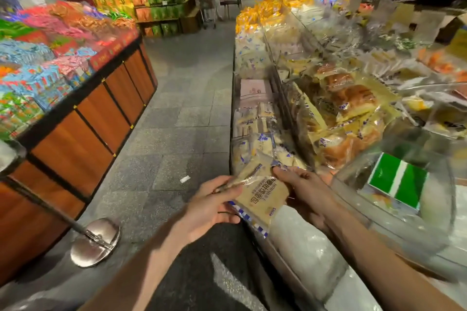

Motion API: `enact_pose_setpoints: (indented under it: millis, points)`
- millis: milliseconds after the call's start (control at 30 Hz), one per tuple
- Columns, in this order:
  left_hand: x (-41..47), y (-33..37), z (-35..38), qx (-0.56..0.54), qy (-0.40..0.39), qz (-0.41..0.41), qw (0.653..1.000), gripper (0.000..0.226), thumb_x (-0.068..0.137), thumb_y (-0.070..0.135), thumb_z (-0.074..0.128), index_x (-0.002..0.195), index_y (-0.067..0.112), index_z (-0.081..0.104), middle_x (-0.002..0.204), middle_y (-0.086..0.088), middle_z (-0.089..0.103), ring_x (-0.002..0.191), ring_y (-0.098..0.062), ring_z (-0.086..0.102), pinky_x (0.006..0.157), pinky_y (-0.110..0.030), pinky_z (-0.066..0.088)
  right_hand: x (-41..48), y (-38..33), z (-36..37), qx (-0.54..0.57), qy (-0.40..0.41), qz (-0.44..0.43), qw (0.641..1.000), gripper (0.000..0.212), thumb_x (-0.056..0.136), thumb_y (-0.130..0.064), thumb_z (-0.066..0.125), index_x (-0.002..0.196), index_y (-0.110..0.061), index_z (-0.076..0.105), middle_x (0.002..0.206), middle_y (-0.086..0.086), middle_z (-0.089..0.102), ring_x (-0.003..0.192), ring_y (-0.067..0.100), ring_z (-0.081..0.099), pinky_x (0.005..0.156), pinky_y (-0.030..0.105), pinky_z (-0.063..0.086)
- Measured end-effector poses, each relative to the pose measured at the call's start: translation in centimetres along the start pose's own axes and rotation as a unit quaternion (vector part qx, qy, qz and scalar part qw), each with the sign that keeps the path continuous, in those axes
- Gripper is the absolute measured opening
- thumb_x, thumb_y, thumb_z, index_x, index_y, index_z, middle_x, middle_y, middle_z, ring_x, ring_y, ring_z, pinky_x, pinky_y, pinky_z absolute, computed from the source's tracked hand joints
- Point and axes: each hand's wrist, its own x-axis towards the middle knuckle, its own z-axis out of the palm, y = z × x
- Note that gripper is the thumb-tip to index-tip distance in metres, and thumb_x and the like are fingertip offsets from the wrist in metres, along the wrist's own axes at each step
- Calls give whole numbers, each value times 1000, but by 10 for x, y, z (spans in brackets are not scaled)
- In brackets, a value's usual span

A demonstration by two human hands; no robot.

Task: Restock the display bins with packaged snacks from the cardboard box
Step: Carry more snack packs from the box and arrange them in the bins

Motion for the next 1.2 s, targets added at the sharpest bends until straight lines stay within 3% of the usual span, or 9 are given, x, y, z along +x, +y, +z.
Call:
enact_pose_setpoints:
  millis: [67,167,300,533,667,800,900,1067,1200]
  points:
    - [12,15,-34,18,-1,4,1000,36,82,21,69,115,10,61,96,-10,76,82,-23,65,59,-27,55,18,-1,29,-2,2,-2,1000,14,87,-20,72,89,-5,70,90,17,76,73,21,72,60,28,58]
    - [38,30,-76,34,22,8,999,30,90,19,67,117,7,61,99,-12,76,86,-23,67,65,-32,55,44,-1,55,-7,2,4,1000,18,89,-21,71,97,-4,72,99,20,75,81,25,69,60,26,58]
    - [86,40,-117,-7,55,-12,998,27,93,21,65,115,6,64,103,-12,76,94,-25,73,97,-52,52,83,7,73,-38,-18,50,998,34,80,-22,78,105,-1,69,101,20,73,75,21,66,61,26,58]
    - [199,51,-196,210,-16,-41,977,10,90,16,71,94,10,64,94,-9,73,80,-19,66,66,-30,53,200,11,91,-36,37,53,997,30,86,-16,75,107,-4,57,106,24,73,78,22,63,59,26,54]
    - [274,86,-213,326,-153,-84,929,10,90,29,73,95,21,69,96,5,76,89,-12,71,77,-29,55,268,-5,97,-95,56,43,993,20,84,-21,78,91,-9,65,87,10,72,68,15,60,56,22,46]
    - [344,125,-200,357,-177,-47,916,13,93,42,65,95,30,69,94,9,75,91,-4,70,85,-26,52,318,-33,107,-152,27,33,987,13,83,-22,80,74,-20,72,73,0,70,62,15,55,57,27,39]
    - [395,145,-193,300,-166,-35,939,14,91,36,70,103,29,68,104,2,74,95,-10,70,84,-31,55,345,-57,107,-99,83,5,992,25,80,-35,77,86,-13,67,81,8,71,66,22,61,57,32,44]
    - [487,162,-171,114,-126,-61,984,16,94,17,67,107,13,60,91,-8,75,74,-15,72,56,-29,55,381,-61,77,35,158,36,986,49,89,-44,70,114,-4,59,80,9,62,66,23,57,54,27,47]
    - [566,142,-150,49,-149,-128,979,37,88,20,75,121,19,58,108,-7,74,97,-20,71,87,-43,57,423,-53,72,104,300,11,948,27,92,-25,69,101,-1,60,79,11,66,65,24,66,57,30,50]
